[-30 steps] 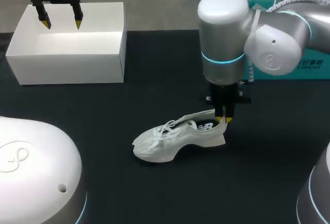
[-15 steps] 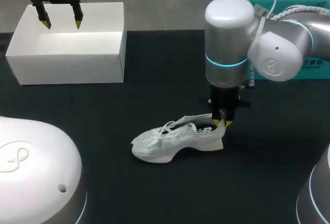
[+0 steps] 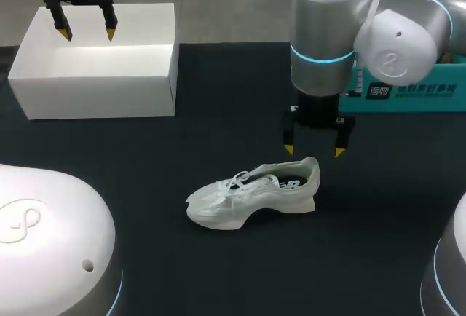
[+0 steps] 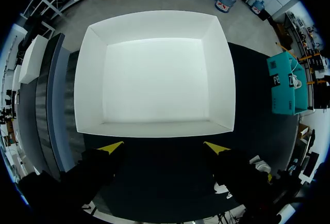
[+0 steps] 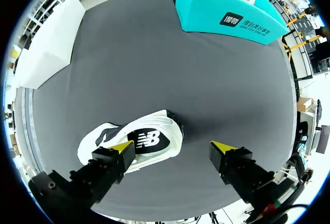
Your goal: Take the shoe out of the shoebox, open the shoe tongue, remove and reinsert the insole, then place the shoe into the shoebox
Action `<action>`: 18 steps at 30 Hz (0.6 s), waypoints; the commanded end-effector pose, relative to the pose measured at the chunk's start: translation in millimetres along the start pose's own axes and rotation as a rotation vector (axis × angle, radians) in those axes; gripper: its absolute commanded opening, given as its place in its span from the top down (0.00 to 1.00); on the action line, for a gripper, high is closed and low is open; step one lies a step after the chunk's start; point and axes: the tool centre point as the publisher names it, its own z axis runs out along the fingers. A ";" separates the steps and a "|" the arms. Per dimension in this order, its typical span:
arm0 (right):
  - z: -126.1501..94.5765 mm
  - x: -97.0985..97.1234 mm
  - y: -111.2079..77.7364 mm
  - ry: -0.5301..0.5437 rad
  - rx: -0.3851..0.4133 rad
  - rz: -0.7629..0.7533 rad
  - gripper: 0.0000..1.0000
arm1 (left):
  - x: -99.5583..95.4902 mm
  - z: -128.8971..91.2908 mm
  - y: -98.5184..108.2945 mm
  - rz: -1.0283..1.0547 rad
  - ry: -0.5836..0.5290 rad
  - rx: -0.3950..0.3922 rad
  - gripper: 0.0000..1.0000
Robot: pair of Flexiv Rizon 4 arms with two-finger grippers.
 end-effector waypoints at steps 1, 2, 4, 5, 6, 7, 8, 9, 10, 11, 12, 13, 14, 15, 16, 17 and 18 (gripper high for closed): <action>-18.8 -21.1 -3.3 0.013 -0.010 -0.007 0.00 | -0.2 -0.2 0.6 0.000 0.000 0.001 0.00; -21.9 -23.5 -2.0 0.013 -0.001 -0.020 0.00 | -0.2 -0.2 0.6 0.000 0.000 0.001 0.00; -24.5 -26.9 -0.7 0.003 0.007 -0.015 0.00 | -0.2 -0.2 0.6 0.000 0.000 0.001 0.00; -24.5 -26.9 -0.7 0.003 0.007 -0.015 0.00 | -0.2 -0.2 0.6 0.000 0.000 0.001 0.00; -24.5 -26.9 -0.7 0.003 0.007 -0.015 0.00 | -0.2 -0.2 0.6 0.000 0.000 0.001 0.00; -24.5 -26.9 -0.7 0.003 0.007 -0.015 0.00 | -0.2 -0.2 0.6 0.000 0.000 0.001 0.00; -24.5 -26.9 -0.7 0.003 0.007 -0.015 0.00 | -0.2 -0.2 0.6 0.000 0.000 0.001 0.00; -24.5 -26.9 -0.7 0.003 0.007 -0.015 0.00 | -0.2 -0.2 0.6 0.000 0.000 0.001 0.00; -24.5 -26.9 -0.7 0.003 0.007 -0.015 0.00 | -0.2 -0.2 0.6 0.000 0.000 0.001 0.00; -24.5 -26.9 -0.7 0.003 0.007 -0.015 0.00 | -0.2 -0.2 0.6 0.000 0.000 0.001 0.00; -24.5 -26.9 -0.7 0.003 0.007 -0.015 0.00 | -0.2 -0.2 0.6 0.000 0.000 0.001 0.00; -24.5 -26.9 -0.7 0.003 0.007 -0.015 0.00 | -0.2 -0.2 0.6 0.000 0.000 0.001 0.00; -24.5 -26.9 -0.7 0.003 0.007 -0.015 0.00 | -0.2 -0.2 0.6 0.000 0.000 0.001 0.00; -24.5 -26.9 -0.7 0.003 0.007 -0.015 0.00 | -0.2 -0.2 0.6 0.000 0.000 0.001 0.00; -24.5 -26.9 -0.7 0.003 0.007 -0.015 0.00 | -0.2 -0.2 0.6 0.000 0.000 0.001 0.00; -24.5 -26.9 -0.7 0.003 0.007 -0.015 0.00 | -0.2 -0.2 0.6 0.000 0.000 0.001 0.00; -24.5 -26.9 -0.7 0.003 0.007 -0.015 0.00 | -0.2 -0.2 0.6 0.000 0.000 0.001 0.00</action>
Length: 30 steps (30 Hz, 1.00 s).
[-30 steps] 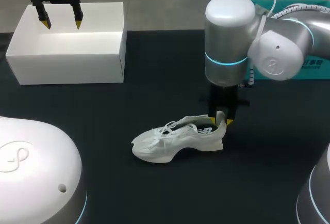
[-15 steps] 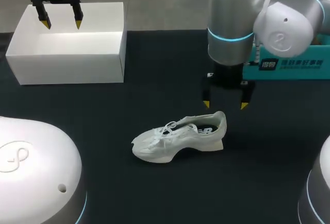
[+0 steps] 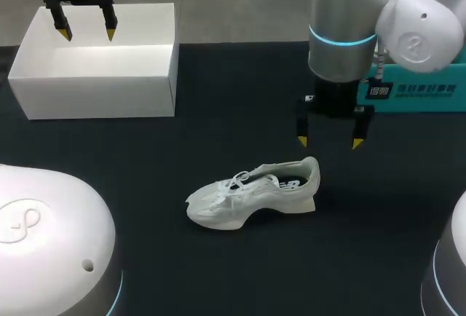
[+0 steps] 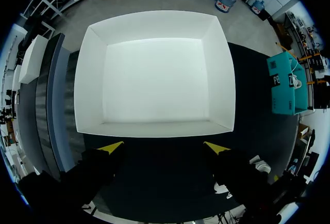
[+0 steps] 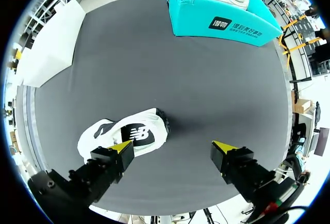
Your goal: Take the shoe out of the shoebox, open the shoe tongue, remove and reinsert the insole, then place the shoe into the shoebox
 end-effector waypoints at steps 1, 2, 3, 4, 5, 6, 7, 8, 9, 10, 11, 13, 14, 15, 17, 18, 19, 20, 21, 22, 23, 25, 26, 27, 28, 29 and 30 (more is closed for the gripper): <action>1.0 -0.7 -0.4 0.003 -0.001 0.000 0.00 | -0.3 -0.2 0.6 0.000 0.000 0.001 0.00; 1.0 -0.7 -0.4 0.003 -0.001 0.000 0.00 | -0.3 -0.2 0.6 0.000 0.000 0.001 0.00; 1.0 -0.7 -0.4 0.003 -0.001 0.000 0.00 | -0.3 -0.2 0.6 0.000 0.000 0.001 0.00; 1.0 -0.7 -0.4 0.003 -0.001 0.000 0.00 | -0.3 -0.2 0.6 0.000 0.000 0.001 0.00; 1.0 -0.7 -0.4 0.003 -0.001 0.000 0.00 | -0.3 -0.2 0.6 0.000 0.000 0.001 0.00; 1.0 -0.7 -0.4 0.003 -0.001 0.000 0.00 | -0.3 -0.2 0.6 0.000 0.000 0.001 0.00; 0.7 -2.1 2.4 0.020 -0.033 -0.073 0.00 | -0.3 -0.2 0.6 0.000 0.000 0.001 0.00; 0.0 -2.1 4.7 0.042 -0.053 -0.167 0.00 | -0.3 -0.2 0.6 0.000 0.000 0.001 0.00; 0.7 -2.8 6.0 0.073 -0.077 -0.233 0.00 | -0.3 -0.2 0.6 0.000 0.000 0.001 0.00; 0.9 -3.8 6.8 0.134 -0.107 -0.310 0.00 | -0.3 -0.2 0.6 0.000 0.000 0.001 0.00; 1.1 -4.2 7.5 0.198 -0.132 -0.419 0.00 | -0.3 -0.2 0.6 0.000 0.000 0.001 0.00; 1.9 -8.0 8.7 0.241 -0.166 -0.544 0.00 | -0.3 -0.2 0.6 0.000 0.000 0.001 0.00; 2.3 -9.5 9.4 0.253 -0.174 -0.598 0.00 | -0.3 -0.2 0.6 0.000 0.000 0.001 0.00; 2.4 -12.5 10.2 0.292 -0.194 -0.683 0.00 | -0.3 -0.2 0.6 0.000 0.000 0.001 0.00; 1.0 -21.0 11.8 0.346 -0.223 -0.852 0.00 | -0.3 -0.2 0.6 0.000 0.000 0.001 0.00; -0.4 -24.5 12.0 0.361 -0.240 -0.935 0.00 | -0.3 -0.2 0.6 0.000 0.000 0.001 0.00; -1.2 -27.0 12.1 0.377 -0.244 -0.977 0.00 | -0.3 -0.2 0.6 0.000 0.000 0.001 0.00; -2.2 -30.8 12.7 0.399 -0.251 -1.038 0.00 | -0.3 -0.2 0.6 0.000 0.000 0.001 0.00; -3.2 -35.7 12.9 0.424 -0.254 -1.122 0.00 | -0.3 -0.2 0.6 0.000 0.000 0.001 0.00; -3.8 -39.4 12.7 0.427 -0.252 -1.174 0.00 | -0.3 -0.2 0.6 0.000 0.000 0.001 0.00; -4.3 -43.3 12.2 0.444 -0.253 -1.221 0.00 | -0.3 -0.2 0.6 0.000 0.000 0.001 0.00; -5.5 -53.2 10.0 0.433 -0.251 -1.269 0.00 | -0.3 -0.2 0.6 0.000 0.000 0.001 0.00; -3.6 -59.6 11.1 0.395 -0.204 -1.232 0.00 | -0.3 -0.2 0.6 0.000 0.000 0.001 0.00; -3.6 -59.6 11.1 0.395 -0.204 -1.232 0.00 | -0.3 -0.2 0.6 0.000 0.000 0.001 0.00; -3.6 -59.6 11.1 0.395 -0.204 -1.232 0.00 | -0.3 -0.2 0.6 0.000 0.000 0.001 0.00; -3.6 -59.6 11.1 0.395 -0.204 -1.232 0.00 | -0.3 -0.2 0.6 0.000 0.000 0.001 0.00; -3.6 -59.6 11.1 0.395 -0.204 -1.232 0.00 | -0.3 -0.2 0.6 0.000 0.000 0.001 0.00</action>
